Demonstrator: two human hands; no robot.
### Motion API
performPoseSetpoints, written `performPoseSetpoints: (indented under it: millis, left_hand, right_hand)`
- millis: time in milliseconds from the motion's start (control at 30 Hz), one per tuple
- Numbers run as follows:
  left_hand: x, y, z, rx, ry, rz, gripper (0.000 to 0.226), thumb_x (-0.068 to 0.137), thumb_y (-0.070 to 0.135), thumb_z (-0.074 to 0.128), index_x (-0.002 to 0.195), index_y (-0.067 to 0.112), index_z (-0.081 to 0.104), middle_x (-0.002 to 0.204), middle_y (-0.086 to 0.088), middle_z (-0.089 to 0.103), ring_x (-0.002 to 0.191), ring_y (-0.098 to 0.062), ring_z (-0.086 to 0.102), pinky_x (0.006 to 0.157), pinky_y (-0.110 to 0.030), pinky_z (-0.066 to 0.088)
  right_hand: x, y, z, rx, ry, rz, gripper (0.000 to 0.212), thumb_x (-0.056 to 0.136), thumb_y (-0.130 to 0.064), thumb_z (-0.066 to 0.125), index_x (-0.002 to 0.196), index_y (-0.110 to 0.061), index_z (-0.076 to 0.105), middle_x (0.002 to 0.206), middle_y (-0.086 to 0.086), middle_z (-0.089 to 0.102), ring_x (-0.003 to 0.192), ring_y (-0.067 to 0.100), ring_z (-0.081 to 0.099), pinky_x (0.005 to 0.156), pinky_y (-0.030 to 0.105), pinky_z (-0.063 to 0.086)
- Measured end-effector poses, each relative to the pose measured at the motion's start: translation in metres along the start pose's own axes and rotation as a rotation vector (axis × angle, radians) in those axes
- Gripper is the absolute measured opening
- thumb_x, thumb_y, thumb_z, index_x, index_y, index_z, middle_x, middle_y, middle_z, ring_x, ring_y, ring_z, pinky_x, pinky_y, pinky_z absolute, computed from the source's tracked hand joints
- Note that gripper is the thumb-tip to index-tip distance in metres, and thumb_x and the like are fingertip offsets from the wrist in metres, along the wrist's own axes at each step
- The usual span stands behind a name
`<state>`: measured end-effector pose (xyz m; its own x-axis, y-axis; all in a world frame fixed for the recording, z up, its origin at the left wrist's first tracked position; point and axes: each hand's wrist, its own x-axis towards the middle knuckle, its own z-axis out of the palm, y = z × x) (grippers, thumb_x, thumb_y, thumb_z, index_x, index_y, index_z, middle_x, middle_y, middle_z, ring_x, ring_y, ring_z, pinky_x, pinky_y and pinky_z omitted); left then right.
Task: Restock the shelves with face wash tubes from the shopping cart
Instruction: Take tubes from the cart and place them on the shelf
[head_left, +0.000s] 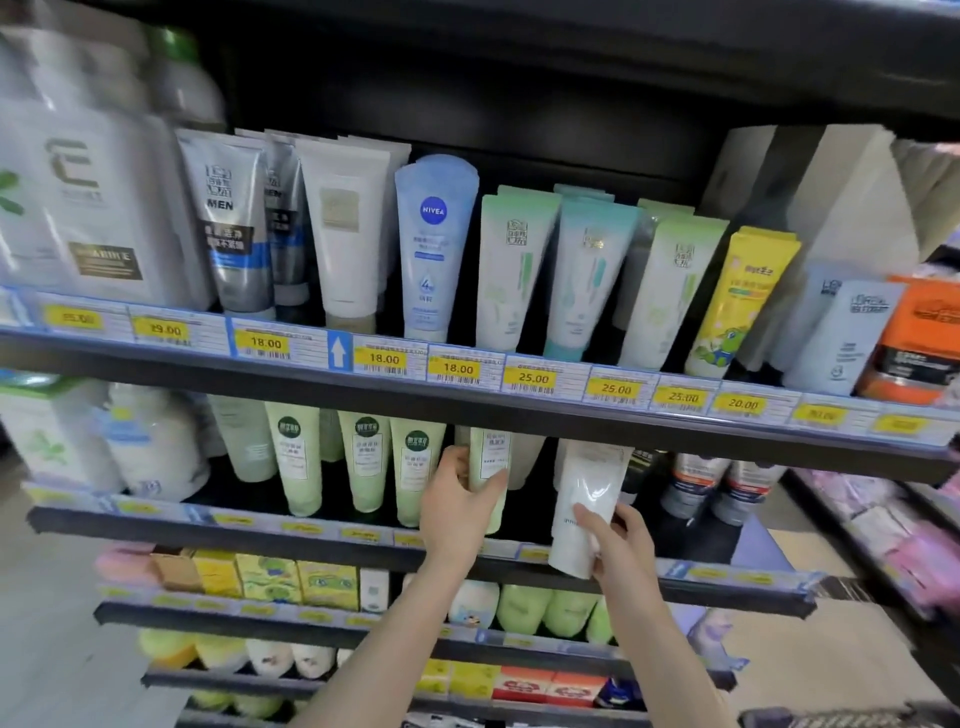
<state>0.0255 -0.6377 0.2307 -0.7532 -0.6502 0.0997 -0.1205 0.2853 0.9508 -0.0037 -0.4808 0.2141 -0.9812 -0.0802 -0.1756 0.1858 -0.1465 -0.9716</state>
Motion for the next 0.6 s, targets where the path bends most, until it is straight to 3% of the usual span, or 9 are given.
performPoseSetpoints:
  millis: [167, 433, 600]
  left_hand:
    - [0.007, -0.007, 0.008, 0.075, 0.075, 0.049, 0.038, 0.079, 0.032, 0.072, 0.111, 0.017, 0.058, 0.097, 0.004, 0.067, 0.091, -0.017, 0.063, 0.073, -0.027, 0.049]
    - [0.013, -0.023, 0.015, 0.207, 0.105, 0.098, 0.042, 0.08, 0.028, 0.071, 0.115, 0.008, 0.057, 0.099, -0.005, 0.07, 0.087, -0.022, 0.065, 0.064, -0.023, 0.043]
    - [0.014, -0.03, 0.017, 0.248, 0.114, 0.118, 0.034, 0.081, 0.024, 0.07, 0.105, 0.004, 0.056, 0.091, -0.007, 0.068, 0.075, -0.019, 0.06, 0.058, -0.021, 0.038]
  right_hand:
    - [0.013, -0.004, -0.002, 0.023, -0.029, -0.008, 0.048, 0.085, -0.015, 0.066, 0.128, -0.013, 0.046, 0.104, 0.005, 0.064, 0.094, 0.023, 0.062, 0.078, 0.04, 0.052]
    - [0.02, 0.005, -0.004, 0.051, -0.059, 0.014, 0.048, 0.084, -0.015, 0.066, 0.128, -0.015, 0.046, 0.102, 0.0, 0.063, 0.093, 0.018, 0.061, 0.075, 0.033, 0.051]
    - [0.018, 0.008, -0.005, 0.073, -0.059, 0.022, 0.048, 0.084, -0.013, 0.067, 0.128, -0.015, 0.046, 0.107, 0.007, 0.064, 0.097, 0.024, 0.062, 0.073, 0.032, 0.051]
